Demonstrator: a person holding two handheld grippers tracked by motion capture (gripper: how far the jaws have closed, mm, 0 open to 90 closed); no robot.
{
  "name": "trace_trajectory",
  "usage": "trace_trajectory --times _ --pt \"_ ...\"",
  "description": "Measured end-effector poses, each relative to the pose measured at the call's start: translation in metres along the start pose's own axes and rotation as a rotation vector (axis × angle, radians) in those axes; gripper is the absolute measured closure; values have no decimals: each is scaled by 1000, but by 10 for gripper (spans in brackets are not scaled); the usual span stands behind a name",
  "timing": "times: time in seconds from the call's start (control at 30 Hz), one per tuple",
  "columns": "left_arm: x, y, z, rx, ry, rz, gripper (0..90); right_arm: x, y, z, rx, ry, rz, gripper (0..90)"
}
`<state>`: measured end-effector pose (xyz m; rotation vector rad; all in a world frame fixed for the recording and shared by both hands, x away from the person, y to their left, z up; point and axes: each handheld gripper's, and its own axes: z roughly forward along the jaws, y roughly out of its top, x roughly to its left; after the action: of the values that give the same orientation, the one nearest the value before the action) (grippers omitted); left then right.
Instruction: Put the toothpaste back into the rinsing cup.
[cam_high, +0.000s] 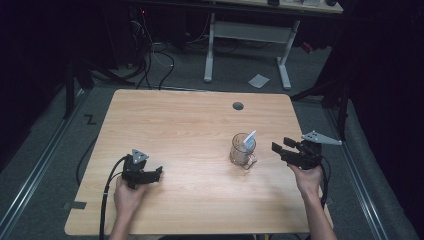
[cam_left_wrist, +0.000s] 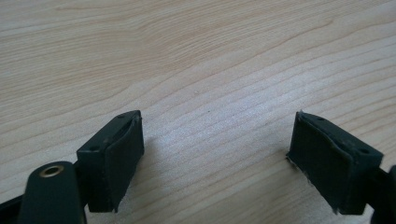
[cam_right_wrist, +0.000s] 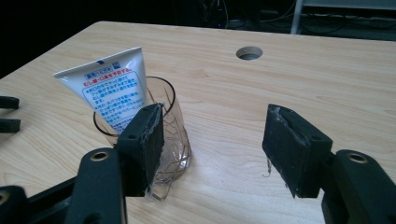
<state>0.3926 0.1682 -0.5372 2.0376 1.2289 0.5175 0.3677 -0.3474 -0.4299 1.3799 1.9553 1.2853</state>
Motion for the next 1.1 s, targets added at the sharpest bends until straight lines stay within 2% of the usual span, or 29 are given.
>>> trace_trajectory --times 0.37,0.63,1.1 --pt "0 0 0 0 0 0 181 -12 -8 -9 -11 -28 34 394" --pt "0 0 0 0 0 -1 181 -22 -19 -13 5 -64 73 416" --pt "0 0 0 0 0 0 181 -34 -33 -11 24 -86 115 427"
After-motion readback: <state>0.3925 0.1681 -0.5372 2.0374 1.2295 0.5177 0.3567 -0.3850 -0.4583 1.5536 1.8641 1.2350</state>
